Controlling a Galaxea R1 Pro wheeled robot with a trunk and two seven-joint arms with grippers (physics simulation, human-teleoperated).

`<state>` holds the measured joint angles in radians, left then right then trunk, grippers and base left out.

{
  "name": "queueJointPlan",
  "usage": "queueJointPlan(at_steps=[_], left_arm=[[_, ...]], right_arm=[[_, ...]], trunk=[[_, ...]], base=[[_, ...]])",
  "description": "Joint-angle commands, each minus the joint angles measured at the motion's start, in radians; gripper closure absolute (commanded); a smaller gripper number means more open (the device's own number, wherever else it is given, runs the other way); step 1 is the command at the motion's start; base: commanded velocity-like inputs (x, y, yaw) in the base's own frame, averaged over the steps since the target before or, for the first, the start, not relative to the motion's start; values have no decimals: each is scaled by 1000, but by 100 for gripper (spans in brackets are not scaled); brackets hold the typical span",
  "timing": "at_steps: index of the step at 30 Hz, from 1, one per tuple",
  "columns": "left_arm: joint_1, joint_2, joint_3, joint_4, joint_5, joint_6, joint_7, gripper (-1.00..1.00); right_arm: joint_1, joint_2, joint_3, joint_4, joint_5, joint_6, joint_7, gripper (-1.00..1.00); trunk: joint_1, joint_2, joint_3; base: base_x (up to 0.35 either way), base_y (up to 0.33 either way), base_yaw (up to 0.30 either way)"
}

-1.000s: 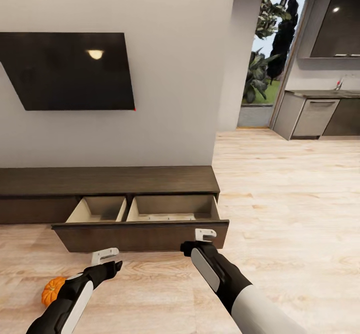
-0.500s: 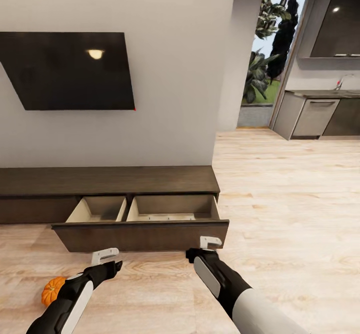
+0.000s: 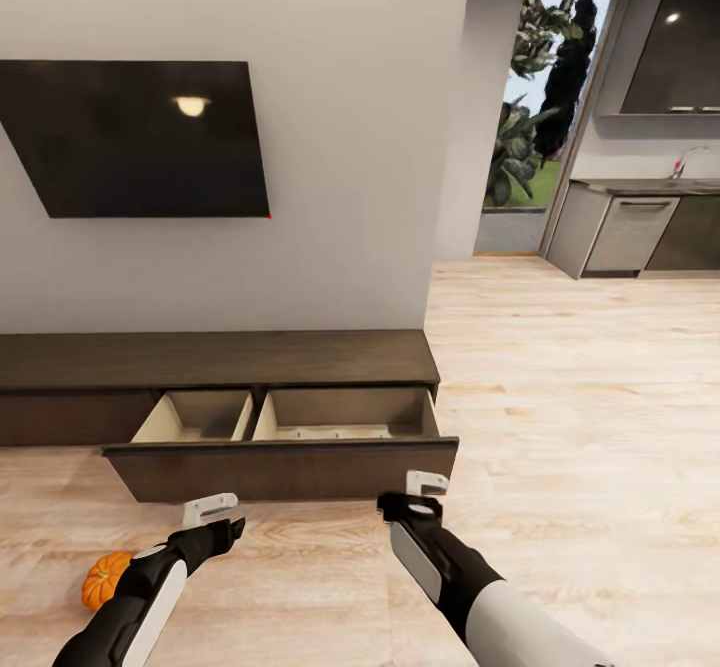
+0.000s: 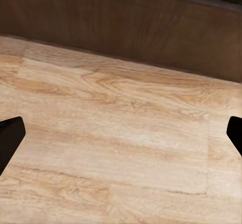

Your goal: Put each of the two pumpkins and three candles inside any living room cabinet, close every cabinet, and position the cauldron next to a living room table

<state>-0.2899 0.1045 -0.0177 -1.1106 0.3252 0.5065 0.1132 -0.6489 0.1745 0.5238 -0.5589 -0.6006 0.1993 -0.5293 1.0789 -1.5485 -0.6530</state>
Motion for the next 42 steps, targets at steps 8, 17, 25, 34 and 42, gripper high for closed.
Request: queueJointPlan(at_steps=[8, 17, 25, 34, 42], left_arm=[[0, -5, -1, 0, 1, -12, -1, -100], [0, -46, -5, 7, -2, -92, -1, -100], [0, -69, -12, 51, -20, -162, -1, -100], [-4, -87, -13, 52, -22, -178, 0, -100], [-4, -90, -14, 52, -23, -225, -1, -100]], right_arm=[[0, 0, 1, 3, 20, -51, 12, -100], [0, 0, 47, 34, 86, -62, 55, -100], [0, 0, 61, 37, 117, -78, 54, -100], [0, 0, 69, 112, 124, -212, 60, -100], [0, 0, 70, 160, 123, -302, 63, -100]], trunk=[[31, -56, -25], [65, -119, -53], [96, -175, -78], [130, -238, -107], [161, -294, -132]], base=[[0, 0, 0], [0, 0, 0], [0, 0, 0], [0, 0, 0], [0, 0, 0]])
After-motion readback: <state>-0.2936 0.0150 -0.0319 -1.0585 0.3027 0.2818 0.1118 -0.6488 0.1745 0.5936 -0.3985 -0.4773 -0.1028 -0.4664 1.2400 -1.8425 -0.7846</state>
